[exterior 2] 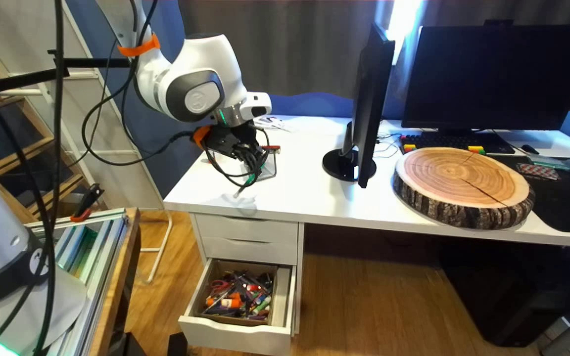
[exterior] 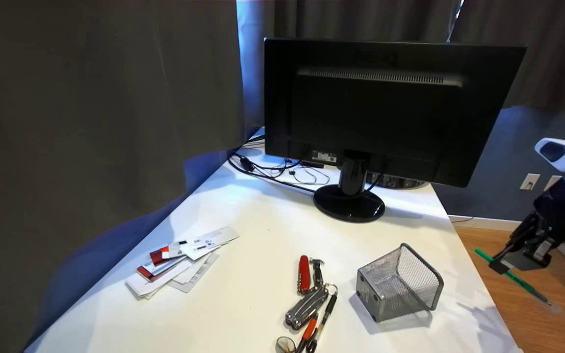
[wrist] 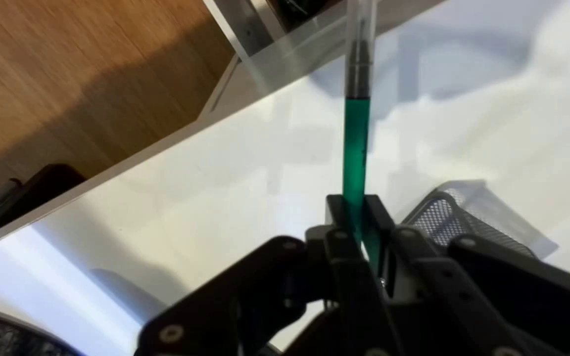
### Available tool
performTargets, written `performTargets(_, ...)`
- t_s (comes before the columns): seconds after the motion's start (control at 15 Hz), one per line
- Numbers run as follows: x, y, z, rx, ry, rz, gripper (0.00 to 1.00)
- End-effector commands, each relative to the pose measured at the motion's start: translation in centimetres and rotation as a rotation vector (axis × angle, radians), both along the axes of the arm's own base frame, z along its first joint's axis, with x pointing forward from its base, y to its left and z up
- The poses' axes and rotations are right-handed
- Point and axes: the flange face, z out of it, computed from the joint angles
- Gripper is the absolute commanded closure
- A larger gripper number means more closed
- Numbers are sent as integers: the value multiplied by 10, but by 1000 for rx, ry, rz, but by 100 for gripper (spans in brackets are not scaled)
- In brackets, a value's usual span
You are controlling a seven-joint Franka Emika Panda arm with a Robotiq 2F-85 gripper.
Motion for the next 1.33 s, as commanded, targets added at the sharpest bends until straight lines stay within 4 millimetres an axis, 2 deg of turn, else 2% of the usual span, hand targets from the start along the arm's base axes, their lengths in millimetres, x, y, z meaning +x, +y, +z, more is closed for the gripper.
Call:
performTargets(0.0, 20, 16, -1, 31, 51, -32, 97)
performTargets(0.33, 70, 1, -22, 16, 61, -95, 97)
performTargets(0.6, 103, -12, -51, -25, 38, -128, 97)
performTargets(0.87, 120, 0, -63, -14, 58, -119, 97)
performTargets(1.2, 129, 21, -65, -31, 80, -91, 97)
performTargets(1.27, 128, 24, -66, -31, 87, -86, 64)
